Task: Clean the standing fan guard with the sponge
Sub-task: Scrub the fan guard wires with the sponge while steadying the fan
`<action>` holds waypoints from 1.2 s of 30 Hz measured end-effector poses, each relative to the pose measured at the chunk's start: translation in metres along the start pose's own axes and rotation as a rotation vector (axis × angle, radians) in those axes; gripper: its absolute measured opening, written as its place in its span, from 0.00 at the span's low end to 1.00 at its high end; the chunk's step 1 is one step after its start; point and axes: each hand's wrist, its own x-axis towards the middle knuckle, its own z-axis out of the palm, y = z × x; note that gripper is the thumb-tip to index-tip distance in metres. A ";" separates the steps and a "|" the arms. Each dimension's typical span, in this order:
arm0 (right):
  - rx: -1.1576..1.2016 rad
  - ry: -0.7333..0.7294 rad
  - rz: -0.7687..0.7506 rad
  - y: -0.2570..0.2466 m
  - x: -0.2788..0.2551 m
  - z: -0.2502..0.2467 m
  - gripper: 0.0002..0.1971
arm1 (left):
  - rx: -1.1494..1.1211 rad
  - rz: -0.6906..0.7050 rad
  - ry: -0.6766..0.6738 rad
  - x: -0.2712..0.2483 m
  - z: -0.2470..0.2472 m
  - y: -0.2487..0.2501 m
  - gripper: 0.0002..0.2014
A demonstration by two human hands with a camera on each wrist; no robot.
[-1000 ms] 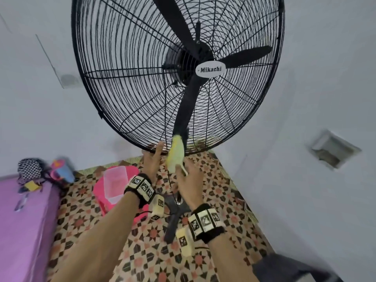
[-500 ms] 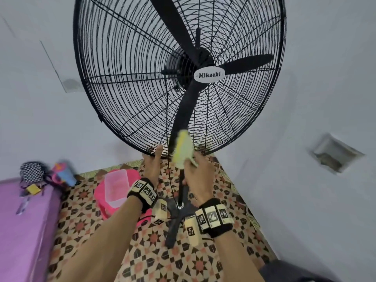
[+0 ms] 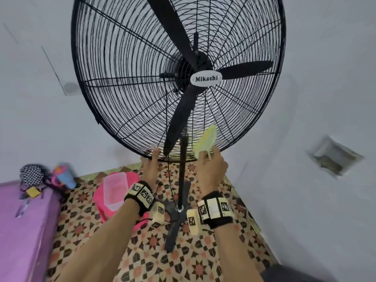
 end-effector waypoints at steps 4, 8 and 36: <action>-0.003 -0.139 -0.123 -0.012 -0.006 0.011 0.13 | -0.023 0.022 0.035 -0.001 0.001 0.003 0.60; 0.158 -0.244 -0.191 -0.020 -0.009 0.006 0.11 | -0.173 -0.022 0.086 -0.006 0.025 0.001 0.65; 0.127 -0.241 -0.262 -0.054 0.019 -0.012 0.11 | 0.038 -0.106 0.103 0.006 0.028 -0.003 0.76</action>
